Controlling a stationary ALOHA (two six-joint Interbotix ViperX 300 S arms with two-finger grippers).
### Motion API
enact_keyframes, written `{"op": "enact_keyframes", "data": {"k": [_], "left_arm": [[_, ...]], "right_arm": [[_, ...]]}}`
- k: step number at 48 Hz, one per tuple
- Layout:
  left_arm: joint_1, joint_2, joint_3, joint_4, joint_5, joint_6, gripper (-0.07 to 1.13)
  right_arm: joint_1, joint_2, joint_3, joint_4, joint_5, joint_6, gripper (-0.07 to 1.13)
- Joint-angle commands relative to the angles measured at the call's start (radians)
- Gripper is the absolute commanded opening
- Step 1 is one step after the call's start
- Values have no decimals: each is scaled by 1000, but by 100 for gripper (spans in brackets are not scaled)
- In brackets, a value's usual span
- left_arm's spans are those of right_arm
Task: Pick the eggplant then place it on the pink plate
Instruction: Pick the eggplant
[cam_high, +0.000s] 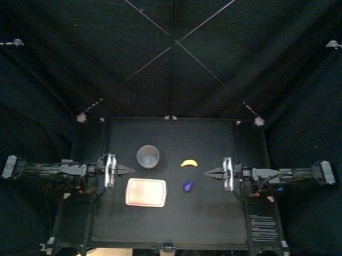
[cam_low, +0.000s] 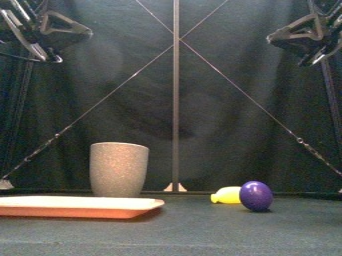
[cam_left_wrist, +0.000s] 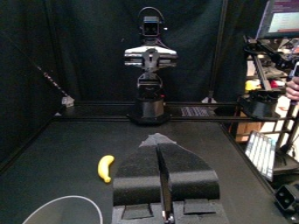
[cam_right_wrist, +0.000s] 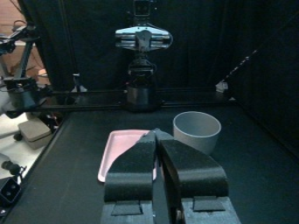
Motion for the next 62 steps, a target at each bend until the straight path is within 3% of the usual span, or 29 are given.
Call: {"op": "enact_keyframes", "data": {"k": [1, 6, 23, 30, 45, 48, 62], "left_arm": [[9, 6, -21, 2, -5, 0, 2], [11, 2, -20, 3, -5, 2, -4], [28, -2, -8, 21, -5, 5, -4], [31, -6, -5, 23, -3, 5, -4], [35, -17, 2, 23, 11, 5, -4], [37, -20, 3, 23, 17, 5, -4], [40, -26, 6, 23, 23, 5, -4]], "right_arm": [[-5, 21, -18, 2, -3, 2, 2], [-6, 43, -17, 5, -3, 8, 3], [40, 344, -29, -5, 9, 32, 7], [75, 448, -44, 0, 9, 34, 30], [92, 623, -98, 38, 9, 35, 103], [89, 666, -107, 48, 11, 32, 107], [84, 848, -178, 34, 100, 29, 103]]}}
